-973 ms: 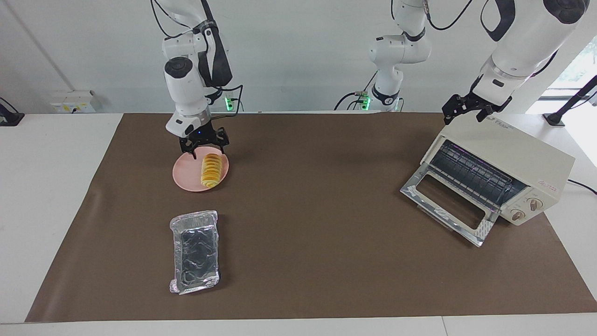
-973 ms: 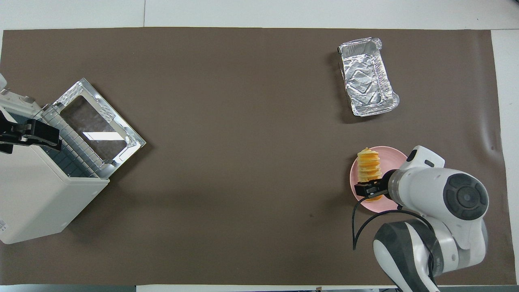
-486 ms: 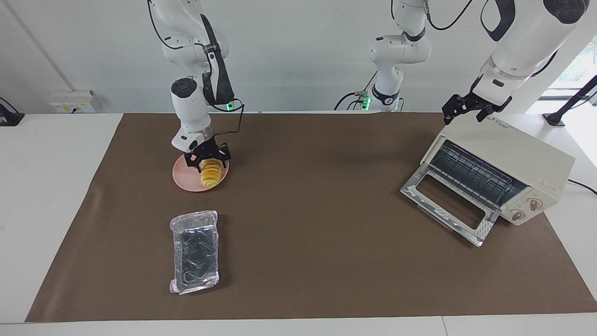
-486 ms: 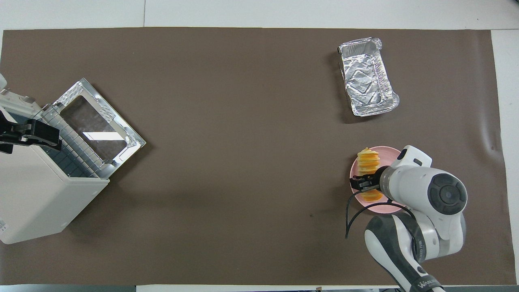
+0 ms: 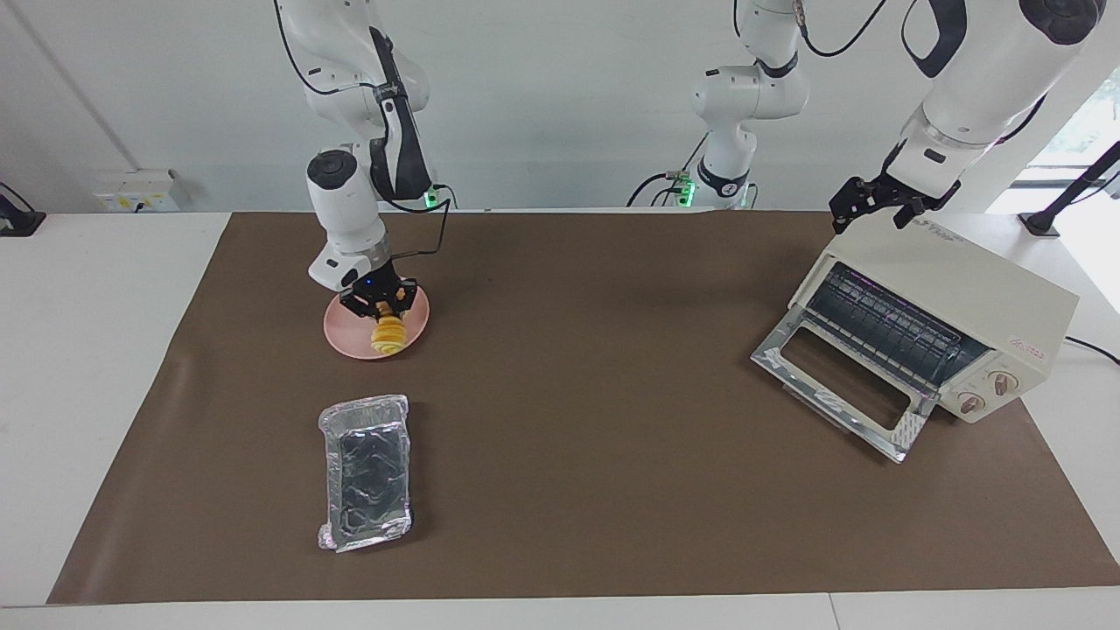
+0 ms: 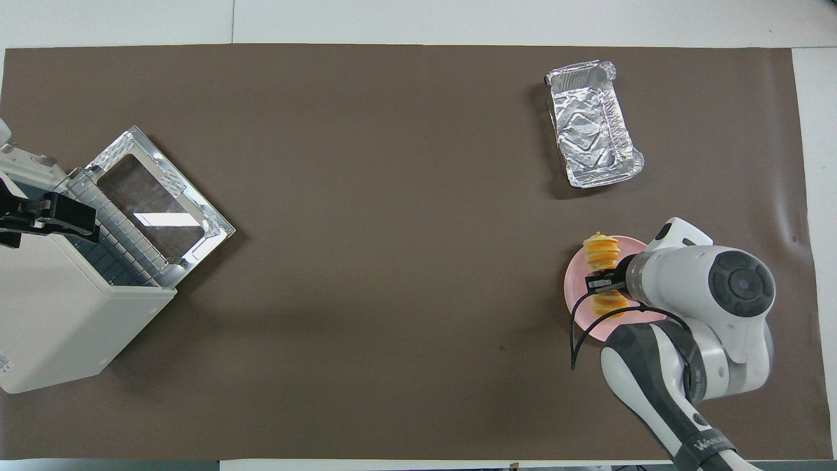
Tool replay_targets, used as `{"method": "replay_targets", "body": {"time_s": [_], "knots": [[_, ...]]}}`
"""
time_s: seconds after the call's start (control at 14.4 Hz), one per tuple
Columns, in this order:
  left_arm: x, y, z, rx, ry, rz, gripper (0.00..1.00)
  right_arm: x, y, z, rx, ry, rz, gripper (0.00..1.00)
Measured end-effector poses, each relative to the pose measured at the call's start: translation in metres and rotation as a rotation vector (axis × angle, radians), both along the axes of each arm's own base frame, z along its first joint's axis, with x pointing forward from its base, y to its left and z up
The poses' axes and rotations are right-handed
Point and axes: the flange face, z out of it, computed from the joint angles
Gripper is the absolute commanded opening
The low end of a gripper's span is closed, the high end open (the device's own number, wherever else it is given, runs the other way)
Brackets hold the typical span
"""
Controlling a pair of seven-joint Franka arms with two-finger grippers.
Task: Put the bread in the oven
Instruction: 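Lift the yellow bread slices off the pink plate with the right gripper, then lower the bread into the foil tray and open the right gripper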
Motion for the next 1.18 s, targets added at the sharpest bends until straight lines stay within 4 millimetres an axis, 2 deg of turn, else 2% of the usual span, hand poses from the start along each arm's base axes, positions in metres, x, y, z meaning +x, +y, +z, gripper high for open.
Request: {"method": "replay_targets", "body": {"time_s": [0.21, 0.35, 0.42, 0.56, 0.69, 0.83, 0.97, 1.18], "knots": [[0.000, 0.000, 0.000, 0.000, 0.000, 0.000, 1.00, 0.057, 0.009, 0.089, 0.000, 0.014, 0.005, 0.00], [0.000, 0.000, 0.000, 0.000, 0.000, 0.000, 1.00, 0.098, 0.013, 0.121, 0.006, -0.004, 0.005, 0.00], [0.000, 0.000, 0.000, 0.000, 0.000, 0.000, 1.00, 0.119, 0.015, 0.126, 0.009, -0.011, 0.008, 0.00], [0.000, 0.000, 0.000, 0.000, 0.000, 0.000, 1.00, 0.163, 0.015, 0.111, 0.010, 0.016, 0.015, 0.00], [0.000, 0.000, 0.000, 0.000, 0.000, 0.000, 1.00, 0.213, 0.011, 0.075, 0.006, 0.049, 0.027, 0.00], [0.000, 0.000, 0.000, 0.000, 0.000, 0.000, 1.00, 0.248, 0.010, 0.033, -0.020, 0.053, 0.044, 0.00], [0.000, 0.000, 0.000, 0.000, 0.000, 0.000, 1.00, 0.265, 0.009, 0.001, -0.043, 0.040, 0.077, 0.00], [0.000, 0.000, 0.000, 0.000, 0.000, 0.000, 1.00, 0.275, 0.010, -0.021, -0.039, 0.003, 0.096, 0.00]]}}
